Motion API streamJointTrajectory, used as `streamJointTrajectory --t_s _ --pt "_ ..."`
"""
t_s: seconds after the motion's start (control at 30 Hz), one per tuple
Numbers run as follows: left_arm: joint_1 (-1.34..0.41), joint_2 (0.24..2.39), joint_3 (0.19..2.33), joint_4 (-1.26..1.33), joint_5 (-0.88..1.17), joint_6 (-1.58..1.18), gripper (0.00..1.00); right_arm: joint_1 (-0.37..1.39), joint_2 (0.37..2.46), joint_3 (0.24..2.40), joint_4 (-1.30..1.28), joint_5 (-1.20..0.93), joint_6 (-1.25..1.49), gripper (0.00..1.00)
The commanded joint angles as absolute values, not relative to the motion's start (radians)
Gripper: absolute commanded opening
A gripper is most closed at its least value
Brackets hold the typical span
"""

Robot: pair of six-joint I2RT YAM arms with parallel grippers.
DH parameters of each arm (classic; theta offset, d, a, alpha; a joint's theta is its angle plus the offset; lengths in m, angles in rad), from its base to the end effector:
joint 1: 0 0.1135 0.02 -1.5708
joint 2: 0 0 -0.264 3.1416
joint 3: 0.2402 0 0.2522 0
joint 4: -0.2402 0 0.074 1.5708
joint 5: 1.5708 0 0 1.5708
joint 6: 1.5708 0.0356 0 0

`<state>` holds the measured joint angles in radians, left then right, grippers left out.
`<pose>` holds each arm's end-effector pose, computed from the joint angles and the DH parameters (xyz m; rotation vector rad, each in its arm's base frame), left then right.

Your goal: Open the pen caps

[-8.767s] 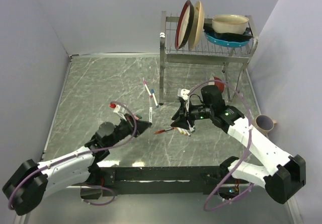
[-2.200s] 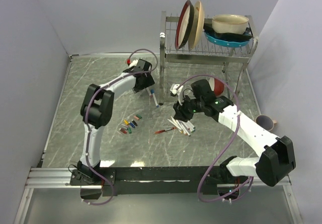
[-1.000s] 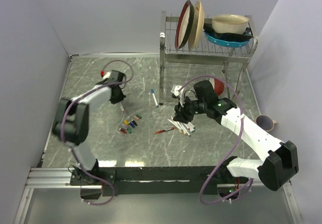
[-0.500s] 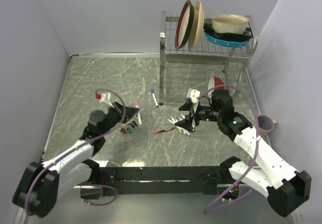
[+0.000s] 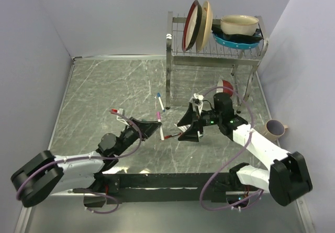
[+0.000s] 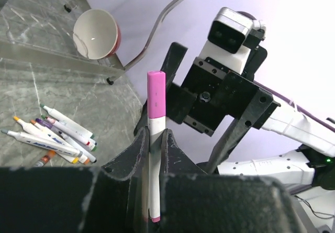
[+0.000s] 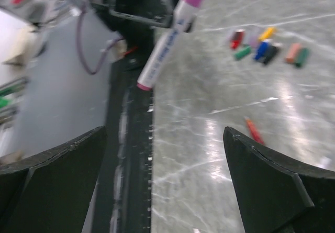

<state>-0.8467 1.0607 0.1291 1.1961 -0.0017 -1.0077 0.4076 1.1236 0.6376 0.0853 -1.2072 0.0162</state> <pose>0.1267 -0.1432 0.2117 -0.1210 1.4796 -1.5513 0.1982 0.1218 0.2564 -1.1449 1.5899 1.4495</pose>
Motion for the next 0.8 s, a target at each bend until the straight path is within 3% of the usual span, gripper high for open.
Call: streamJointTrajectory --t_s 0.0,0.2,0.33,0.43,0.5,0.53,0.57,0.63,0.7,0.77 --pt "-0.888 1.141 0.181 1.367 -0.089 -1.006 0.01 0.414 1.201 0.686 0.112 -1.341 0.048 0.99" --pt "-0.93 1.23 0.238 1.388 -0.123 -0.999 0.01 0.431 1.177 0.589 0.411 -1.178 0.395 0.82" --pt "-0.953 1.294 0.284 1.387 -0.144 -1.0 0.01 0.486 1.186 0.615 0.355 -1.011 0.468 0.83" --pt "-0.962 1.339 0.307 1.405 -0.153 -1.003 0.01 0.517 1.198 0.608 0.379 -1.005 0.485 0.87" --pt "-0.966 1.359 0.317 1.413 -0.155 -1.006 0.01 0.525 1.206 0.601 0.397 -1.02 0.486 0.82" --pt "-0.968 1.377 0.328 1.416 -0.153 -1.006 0.01 0.528 1.21 0.601 0.425 -1.038 0.488 0.76" --pt "-0.971 1.387 0.331 1.42 -0.152 -1.006 0.01 0.534 1.225 0.604 0.431 -1.057 0.476 0.45" --pt "-0.969 1.403 0.336 1.433 -0.149 -1.011 0.01 0.54 1.242 0.627 0.407 -1.084 0.456 0.0" --pt "-0.971 1.405 0.334 1.44 -0.149 -1.005 0.02 0.543 1.27 0.649 0.359 -1.094 0.419 0.0" --pt "-0.969 1.394 0.334 1.427 -0.146 -0.996 0.22 0.549 1.285 0.678 0.299 -1.106 0.385 0.0"
